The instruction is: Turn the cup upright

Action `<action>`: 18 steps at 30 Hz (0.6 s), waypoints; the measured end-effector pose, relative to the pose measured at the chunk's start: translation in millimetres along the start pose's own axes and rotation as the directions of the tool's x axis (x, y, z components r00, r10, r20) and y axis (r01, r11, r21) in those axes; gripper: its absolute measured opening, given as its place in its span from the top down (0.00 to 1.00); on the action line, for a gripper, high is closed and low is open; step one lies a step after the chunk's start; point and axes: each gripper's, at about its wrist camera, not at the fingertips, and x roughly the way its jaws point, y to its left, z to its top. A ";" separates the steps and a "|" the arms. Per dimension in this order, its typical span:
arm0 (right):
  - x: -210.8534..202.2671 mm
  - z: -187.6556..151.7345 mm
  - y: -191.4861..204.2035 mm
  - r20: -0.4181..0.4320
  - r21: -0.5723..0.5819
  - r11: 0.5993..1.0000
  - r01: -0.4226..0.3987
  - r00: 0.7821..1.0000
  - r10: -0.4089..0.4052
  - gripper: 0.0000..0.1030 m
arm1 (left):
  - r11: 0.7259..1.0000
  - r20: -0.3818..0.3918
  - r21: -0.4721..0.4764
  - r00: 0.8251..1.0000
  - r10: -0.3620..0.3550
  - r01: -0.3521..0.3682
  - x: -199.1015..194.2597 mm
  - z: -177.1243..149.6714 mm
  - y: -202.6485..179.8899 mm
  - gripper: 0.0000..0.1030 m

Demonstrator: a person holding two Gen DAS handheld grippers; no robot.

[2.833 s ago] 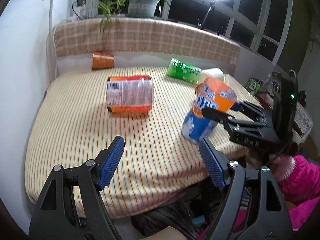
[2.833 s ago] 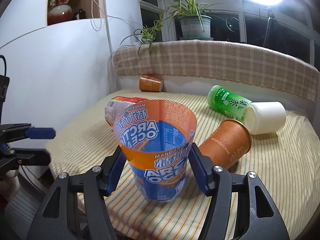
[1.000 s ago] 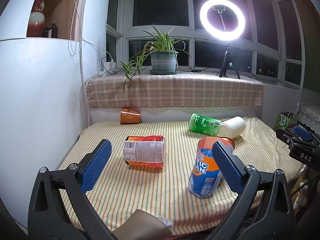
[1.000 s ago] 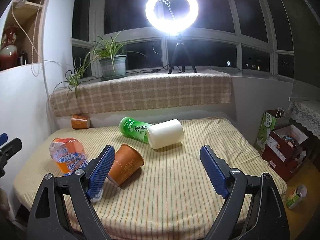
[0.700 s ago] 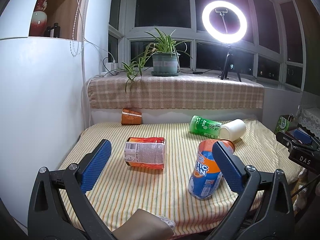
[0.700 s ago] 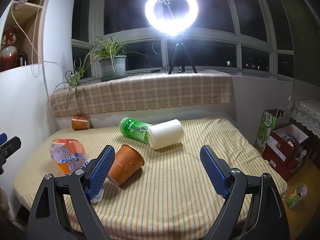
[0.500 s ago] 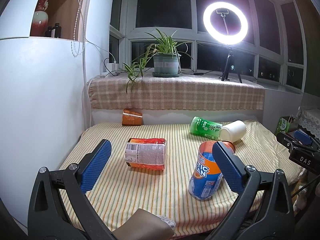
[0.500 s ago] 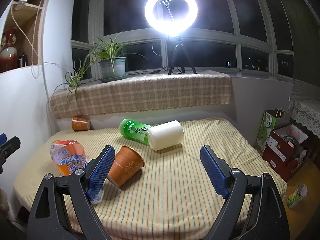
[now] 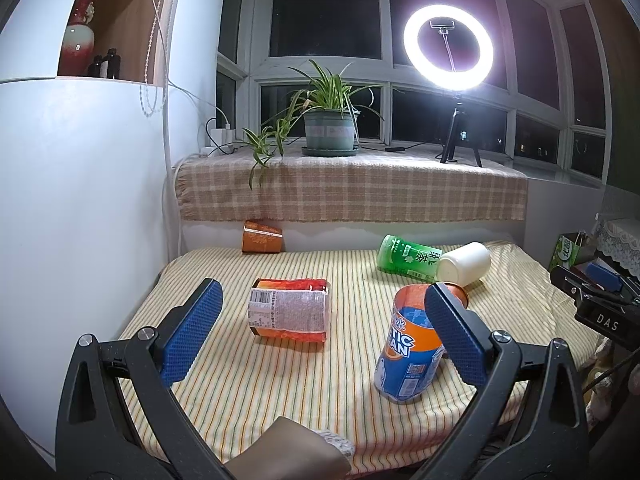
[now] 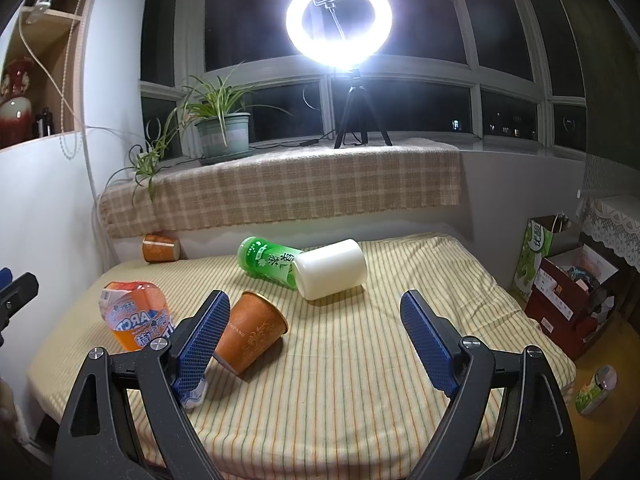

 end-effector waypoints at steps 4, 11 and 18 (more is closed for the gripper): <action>0.7 -0.2 -0.6 -0.002 0.006 1.000 0.001 1.000 -0.001 0.16 | 1.000 -0.001 -0.004 1.000 0.001 -0.001 0.3 0.0 -0.3 0.01; 1.7 -1.8 -0.6 -0.006 0.008 1.000 0.000 1.000 0.000 0.16 | 1.000 -0.002 -0.001 1.000 0.000 0.000 -0.1 0.7 -1.4 0.01; 3.6 -3.4 -0.2 -0.011 0.006 1.000 -0.002 1.000 0.002 0.16 | 1.000 0.005 0.000 1.000 0.004 -0.004 -0.7 0.5 -2.1 0.01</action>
